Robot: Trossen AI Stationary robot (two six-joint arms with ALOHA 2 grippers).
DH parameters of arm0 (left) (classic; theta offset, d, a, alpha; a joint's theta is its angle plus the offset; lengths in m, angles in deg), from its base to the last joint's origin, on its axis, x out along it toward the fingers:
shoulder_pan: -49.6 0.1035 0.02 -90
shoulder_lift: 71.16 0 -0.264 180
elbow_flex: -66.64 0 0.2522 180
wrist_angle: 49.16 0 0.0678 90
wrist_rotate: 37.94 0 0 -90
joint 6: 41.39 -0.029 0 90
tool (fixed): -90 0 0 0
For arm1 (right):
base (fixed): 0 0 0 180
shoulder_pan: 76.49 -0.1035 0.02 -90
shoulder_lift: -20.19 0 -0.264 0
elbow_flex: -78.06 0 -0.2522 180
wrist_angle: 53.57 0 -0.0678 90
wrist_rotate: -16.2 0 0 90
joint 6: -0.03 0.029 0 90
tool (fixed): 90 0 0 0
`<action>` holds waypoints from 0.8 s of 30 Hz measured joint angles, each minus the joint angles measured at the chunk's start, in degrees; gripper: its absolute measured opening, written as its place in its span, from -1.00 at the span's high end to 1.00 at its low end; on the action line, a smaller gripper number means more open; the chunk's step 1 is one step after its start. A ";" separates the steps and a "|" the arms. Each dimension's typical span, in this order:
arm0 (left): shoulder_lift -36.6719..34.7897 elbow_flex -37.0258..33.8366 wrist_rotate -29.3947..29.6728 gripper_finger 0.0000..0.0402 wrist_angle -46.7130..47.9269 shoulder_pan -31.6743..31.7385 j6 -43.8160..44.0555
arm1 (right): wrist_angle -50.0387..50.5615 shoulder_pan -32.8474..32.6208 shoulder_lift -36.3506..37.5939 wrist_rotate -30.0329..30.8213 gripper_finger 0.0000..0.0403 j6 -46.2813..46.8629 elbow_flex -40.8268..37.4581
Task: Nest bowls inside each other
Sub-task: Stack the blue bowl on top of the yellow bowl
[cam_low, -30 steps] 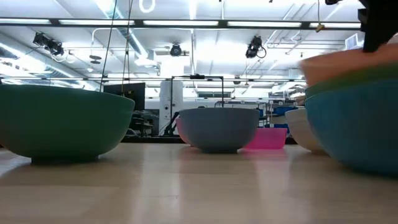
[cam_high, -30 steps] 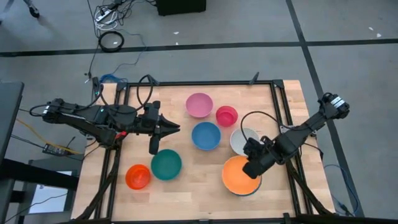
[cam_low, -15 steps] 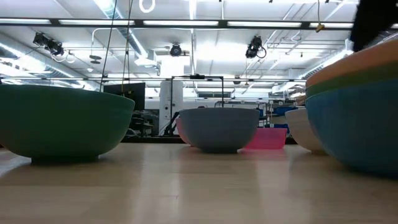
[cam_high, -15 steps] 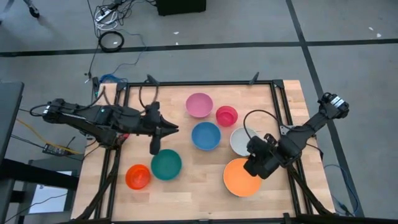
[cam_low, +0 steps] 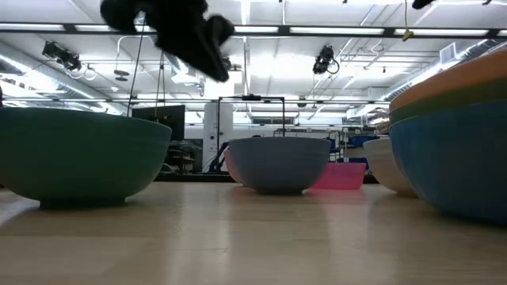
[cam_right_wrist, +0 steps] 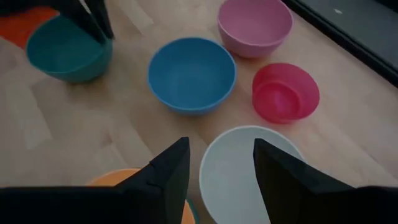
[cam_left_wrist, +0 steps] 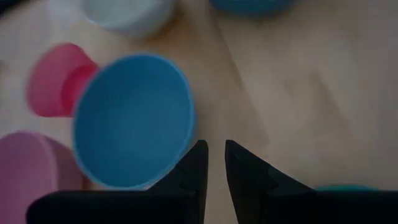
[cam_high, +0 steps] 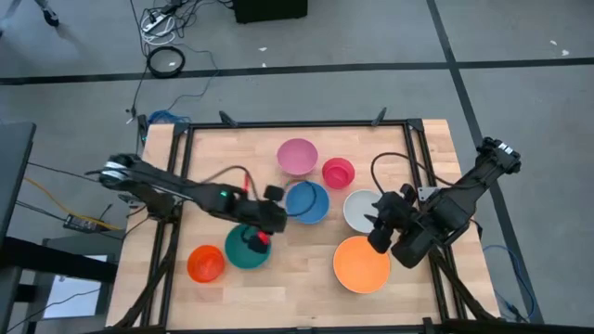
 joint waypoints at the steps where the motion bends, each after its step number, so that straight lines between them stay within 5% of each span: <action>1: 1.55 0.09 0.00 0.68 -0.02 0.00 -1.37 | 0.00 0.00 0.00 0.31 0.19 -0.34 0.38; 17: 11.44 9.28 12.08 0.66 4.23 0.63 -11.70 | 0.04 0.00 -0.04 0.65 0.19 -1.28 0.89; 24: 11.42 12.24 12.14 0.47 6.19 1.92 -11.64 | 0.28 0.01 -0.07 0.65 0.19 -1.33 0.85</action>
